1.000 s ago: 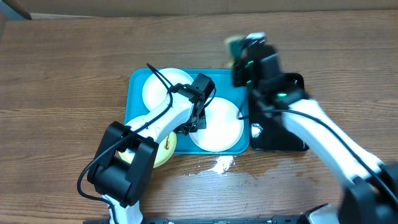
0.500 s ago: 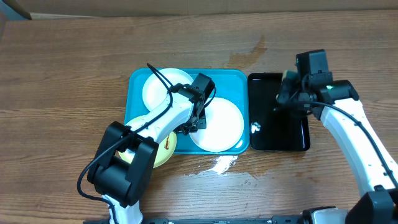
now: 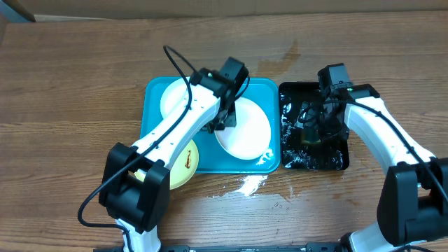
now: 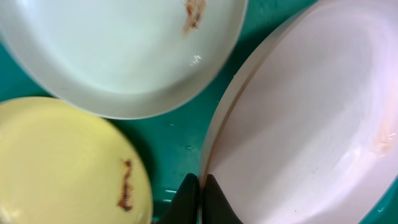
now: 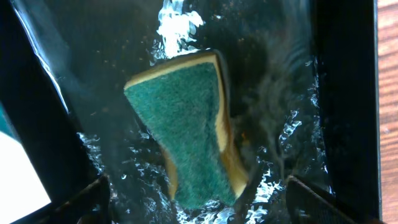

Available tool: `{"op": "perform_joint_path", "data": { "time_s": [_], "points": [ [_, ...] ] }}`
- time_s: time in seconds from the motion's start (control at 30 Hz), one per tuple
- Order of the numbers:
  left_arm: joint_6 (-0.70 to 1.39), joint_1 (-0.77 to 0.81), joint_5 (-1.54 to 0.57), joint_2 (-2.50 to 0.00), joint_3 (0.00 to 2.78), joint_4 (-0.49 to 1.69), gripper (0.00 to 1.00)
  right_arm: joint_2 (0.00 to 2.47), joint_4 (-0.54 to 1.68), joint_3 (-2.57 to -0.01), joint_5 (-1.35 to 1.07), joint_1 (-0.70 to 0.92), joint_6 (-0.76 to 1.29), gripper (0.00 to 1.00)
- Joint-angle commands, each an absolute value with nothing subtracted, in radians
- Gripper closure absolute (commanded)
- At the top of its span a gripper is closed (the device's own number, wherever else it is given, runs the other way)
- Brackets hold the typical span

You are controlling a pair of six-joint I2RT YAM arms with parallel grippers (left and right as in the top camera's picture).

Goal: Clean dirty plates on tray and stack at the side
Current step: 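Return the sponge to the black tray with the right gripper, then lift the cleaned white plate with the left gripper and carry it left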

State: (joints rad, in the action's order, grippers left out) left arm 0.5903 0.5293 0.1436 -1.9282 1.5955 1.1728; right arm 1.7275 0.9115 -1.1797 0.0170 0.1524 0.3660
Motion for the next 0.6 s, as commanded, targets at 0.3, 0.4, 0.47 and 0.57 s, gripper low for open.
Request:
{"op": "perform_joint_path", "data": {
  "time_s": [0.3,0.4,0.47,0.57],
  "points": [
    [0.555,0.544,0.322,-1.909,1.906,1.339,0.96,1.725,0.907,-1.177,0.066,0.135,0.368,0.04],
    [0.534,0.567,0.334,-1.909,1.960,1.339,0.96,1.725,0.899,-1.177,0.066,0.112,0.368,0.00],
    [0.534,0.585,0.355,-1.909,1.989,1.340,0.96,1.725,0.899,-1.177,0.065,0.100,0.368,0.00],
    [0.526,0.625,0.397,-1.909,2.031,1.330,0.96,1.725,0.899,-1.177,0.031,0.070,0.368,0.00]
  ]
}}
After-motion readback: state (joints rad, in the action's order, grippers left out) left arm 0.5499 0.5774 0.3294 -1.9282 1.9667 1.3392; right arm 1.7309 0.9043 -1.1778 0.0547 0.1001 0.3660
